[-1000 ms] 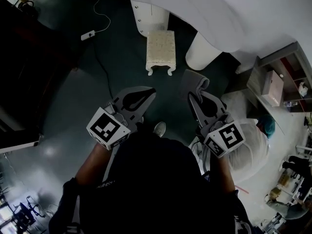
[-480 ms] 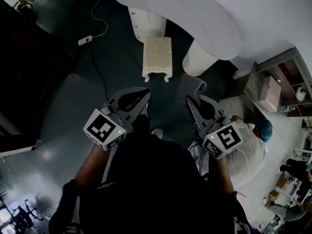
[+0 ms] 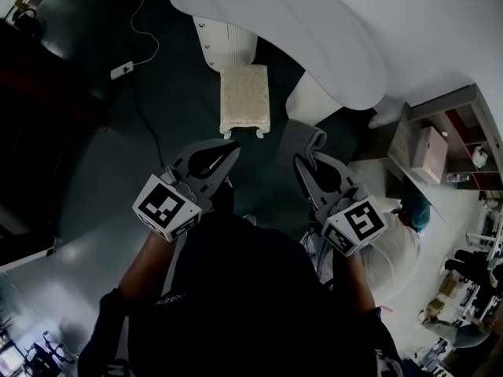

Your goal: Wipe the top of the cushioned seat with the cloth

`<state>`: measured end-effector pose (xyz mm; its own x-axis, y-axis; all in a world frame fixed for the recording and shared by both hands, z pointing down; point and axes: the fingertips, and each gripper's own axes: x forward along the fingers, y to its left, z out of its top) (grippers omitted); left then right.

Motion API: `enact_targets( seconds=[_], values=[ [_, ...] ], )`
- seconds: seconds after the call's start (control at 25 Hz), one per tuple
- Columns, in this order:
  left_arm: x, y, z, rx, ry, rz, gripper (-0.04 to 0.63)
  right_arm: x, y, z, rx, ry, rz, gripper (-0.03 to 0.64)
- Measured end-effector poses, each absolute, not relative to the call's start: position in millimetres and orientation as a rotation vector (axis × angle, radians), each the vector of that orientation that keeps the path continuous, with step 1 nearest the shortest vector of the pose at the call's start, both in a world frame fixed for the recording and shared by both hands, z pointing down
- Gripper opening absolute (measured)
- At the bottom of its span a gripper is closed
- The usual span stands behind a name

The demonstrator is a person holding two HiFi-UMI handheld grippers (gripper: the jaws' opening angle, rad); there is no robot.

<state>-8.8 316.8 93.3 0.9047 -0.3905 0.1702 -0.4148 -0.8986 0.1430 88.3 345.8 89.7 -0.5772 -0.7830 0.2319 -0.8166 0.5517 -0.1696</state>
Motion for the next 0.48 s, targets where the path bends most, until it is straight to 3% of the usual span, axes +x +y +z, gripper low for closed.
enact_targets(
  seconds=[0.48],
  values=[
    [-48, 172, 126, 2.818, -0.587, 0.234, 0.007, 48, 204, 123, 1.318, -2.577, 0.494, 0.034]
  ],
)
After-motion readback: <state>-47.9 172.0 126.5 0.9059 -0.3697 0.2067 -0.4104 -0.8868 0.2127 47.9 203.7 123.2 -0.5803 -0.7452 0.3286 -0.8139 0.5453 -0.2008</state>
